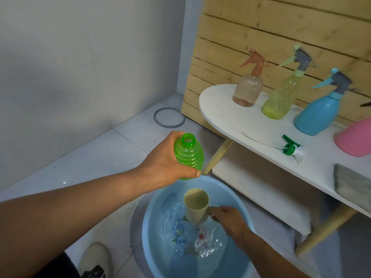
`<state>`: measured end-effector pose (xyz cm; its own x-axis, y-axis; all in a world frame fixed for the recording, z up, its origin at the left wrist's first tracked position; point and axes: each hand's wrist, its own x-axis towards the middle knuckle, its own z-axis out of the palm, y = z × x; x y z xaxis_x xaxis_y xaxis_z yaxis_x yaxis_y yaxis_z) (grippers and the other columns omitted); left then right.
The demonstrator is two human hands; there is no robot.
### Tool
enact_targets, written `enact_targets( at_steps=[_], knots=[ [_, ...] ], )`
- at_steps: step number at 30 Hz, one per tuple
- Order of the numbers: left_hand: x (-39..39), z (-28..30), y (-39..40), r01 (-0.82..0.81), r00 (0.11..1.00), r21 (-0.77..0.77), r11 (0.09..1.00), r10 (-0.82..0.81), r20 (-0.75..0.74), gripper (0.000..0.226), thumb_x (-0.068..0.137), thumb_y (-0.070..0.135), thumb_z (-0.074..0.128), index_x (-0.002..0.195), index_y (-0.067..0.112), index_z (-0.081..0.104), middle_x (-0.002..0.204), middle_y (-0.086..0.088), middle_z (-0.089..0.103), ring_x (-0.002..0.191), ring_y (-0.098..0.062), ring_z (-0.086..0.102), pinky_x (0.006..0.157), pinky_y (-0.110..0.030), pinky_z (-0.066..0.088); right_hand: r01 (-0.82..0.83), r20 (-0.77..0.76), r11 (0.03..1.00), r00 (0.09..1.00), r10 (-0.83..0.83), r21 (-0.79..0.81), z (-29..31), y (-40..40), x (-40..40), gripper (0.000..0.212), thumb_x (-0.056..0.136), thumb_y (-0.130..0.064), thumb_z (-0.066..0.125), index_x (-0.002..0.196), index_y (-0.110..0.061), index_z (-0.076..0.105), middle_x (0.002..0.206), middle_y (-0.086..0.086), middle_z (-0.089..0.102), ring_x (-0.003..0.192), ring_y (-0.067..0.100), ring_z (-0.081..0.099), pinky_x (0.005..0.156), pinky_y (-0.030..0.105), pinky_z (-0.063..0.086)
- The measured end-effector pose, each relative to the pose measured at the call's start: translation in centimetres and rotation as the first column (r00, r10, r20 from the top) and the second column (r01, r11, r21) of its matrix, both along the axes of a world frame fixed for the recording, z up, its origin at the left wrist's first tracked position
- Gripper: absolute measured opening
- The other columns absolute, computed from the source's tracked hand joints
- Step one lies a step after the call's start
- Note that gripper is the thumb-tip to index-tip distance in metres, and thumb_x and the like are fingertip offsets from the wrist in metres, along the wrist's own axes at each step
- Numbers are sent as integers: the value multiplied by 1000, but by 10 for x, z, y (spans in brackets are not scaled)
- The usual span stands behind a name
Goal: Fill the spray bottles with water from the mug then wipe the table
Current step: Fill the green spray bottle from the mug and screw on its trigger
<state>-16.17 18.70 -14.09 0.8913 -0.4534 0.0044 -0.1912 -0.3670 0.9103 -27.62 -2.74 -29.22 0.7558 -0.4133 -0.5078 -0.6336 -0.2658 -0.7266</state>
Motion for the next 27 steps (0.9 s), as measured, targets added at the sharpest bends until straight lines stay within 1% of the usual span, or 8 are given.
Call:
enact_targets(
  at_steps=[5, 8, 10, 13, 17, 20, 23, 27],
  knots=[
    [-5, 9, 7, -33, 999, -17, 999, 34, 17, 84, 61, 22, 99, 125, 36, 48, 109, 13, 64, 97, -2, 65, 89, -30, 56, -33, 70, 999, 997, 36, -37, 92, -5, -4, 30, 82, -34, 74, 67, -20, 52, 63, 0, 40, 55, 13, 31, 46, 21, 25],
    [-8, 12, 8, -48, 998, -17, 999, 48, 39, 84, 60, 22, 99, 125, 36, 47, 110, 13, 63, 97, -1, 63, 83, -25, 53, -59, 113, 995, 991, 68, -84, 139, -7, -10, 31, 85, -40, 73, 70, -19, 56, 64, 1, 41, 59, 14, 33, 50, 24, 27],
    [-10, 15, 10, -51, 997, -13, 999, 51, 50, 84, 61, 21, 98, 127, 34, 48, 110, 12, 63, 96, -1, 63, 78, -22, 51, -37, 150, 995, 987, 50, -89, 168, -6, -16, 31, 85, -43, 73, 71, -19, 58, 62, 0, 44, 57, 14, 36, 52, 24, 27],
    [-13, 13, 12, -46, 999, -4, 999, 47, 27, 84, 61, 21, 97, 128, 36, 49, 107, 12, 65, 94, -2, 64, 81, -27, 55, 6, 195, 997, 981, 8, -72, 203, -6, -24, 30, 89, -40, 71, 72, -19, 59, 58, -6, 45, 55, 11, 38, 53, 24, 32],
    [-15, 10, 13, -45, 999, -23, 999, 45, -3, 83, 61, 20, 98, 127, 38, 50, 103, 11, 68, 90, -1, 66, 78, -25, 55, 51, 252, 996, 967, -31, -73, 227, -15, -29, 37, 86, -46, 72, 65, -24, 50, 60, -4, 35, 57, 15, 27, 54, 28, 23],
    [-15, 5, 12, -18, 999, -21, 1000, 18, -27, 83, 62, 18, 97, 127, 38, 50, 106, 9, 67, 92, -4, 68, 73, -19, 53, 59, 292, 993, 956, -25, -107, 236, -18, -28, 35, 87, -46, 72, 72, -22, 51, 64, 0, 34, 54, 13, 25, 51, 27, 22],
    [-18, 0, 10, 28, 999, 6, 1000, -28, -46, 83, 62, 19, 98, 127, 39, 49, 109, 10, 66, 97, -6, 67, 77, -22, 55, 43, 340, 987, 940, 12, -155, 244, -17, -25, 32, 87, -45, 73, 78, -19, 57, 69, 5, 35, 52, 12, 24, 50, 26, 21],
    [-23, -4, 4, 70, 996, 36, 997, -67, -64, 83, 63, 22, 97, 126, 40, 47, 110, 12, 65, 98, -4, 66, 81, -24, 57, 30, 374, 980, 926, 47, -197, 248, -13, -22, 38, 87, -45, 73, 72, -14, 58, 68, 5, 39, 52, 11, 26, 51, 26, 24]
  ],
)
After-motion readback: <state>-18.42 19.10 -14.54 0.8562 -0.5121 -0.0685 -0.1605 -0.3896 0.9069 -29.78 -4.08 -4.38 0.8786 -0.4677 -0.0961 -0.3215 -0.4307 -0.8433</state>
